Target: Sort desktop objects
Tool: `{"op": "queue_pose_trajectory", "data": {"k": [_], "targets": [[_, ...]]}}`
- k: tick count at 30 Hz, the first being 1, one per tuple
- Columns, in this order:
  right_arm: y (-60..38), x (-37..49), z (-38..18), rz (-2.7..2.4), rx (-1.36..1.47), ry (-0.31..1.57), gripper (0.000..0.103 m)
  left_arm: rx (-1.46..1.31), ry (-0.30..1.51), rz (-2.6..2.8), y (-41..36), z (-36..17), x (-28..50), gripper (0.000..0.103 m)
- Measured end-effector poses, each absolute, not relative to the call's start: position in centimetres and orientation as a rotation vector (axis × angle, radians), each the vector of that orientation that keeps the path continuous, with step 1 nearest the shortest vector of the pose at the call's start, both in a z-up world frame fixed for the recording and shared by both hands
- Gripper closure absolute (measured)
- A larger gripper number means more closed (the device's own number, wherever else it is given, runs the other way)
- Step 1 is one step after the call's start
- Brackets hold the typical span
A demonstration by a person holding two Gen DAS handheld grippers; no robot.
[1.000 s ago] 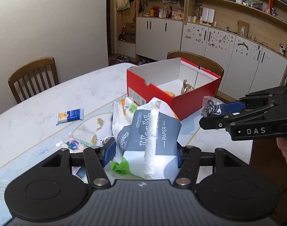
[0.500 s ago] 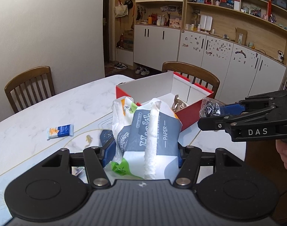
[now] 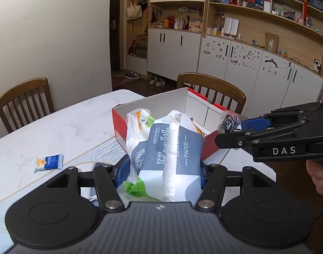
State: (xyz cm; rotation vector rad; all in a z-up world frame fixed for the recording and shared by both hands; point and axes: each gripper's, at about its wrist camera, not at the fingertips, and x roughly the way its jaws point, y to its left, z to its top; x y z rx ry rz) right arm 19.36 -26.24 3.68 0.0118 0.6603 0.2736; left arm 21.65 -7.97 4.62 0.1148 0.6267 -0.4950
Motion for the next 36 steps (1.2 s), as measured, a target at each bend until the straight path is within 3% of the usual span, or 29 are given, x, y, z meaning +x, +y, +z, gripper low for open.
{"op": "queue_pose_trajectory", "data": {"k": [36], "targets": [[-34.4,30.8,1.5,0.353,-0.001,0.648,0.055,0.149,0.687,-0.373,-18.3,1.8,33.5,0.044]]}}
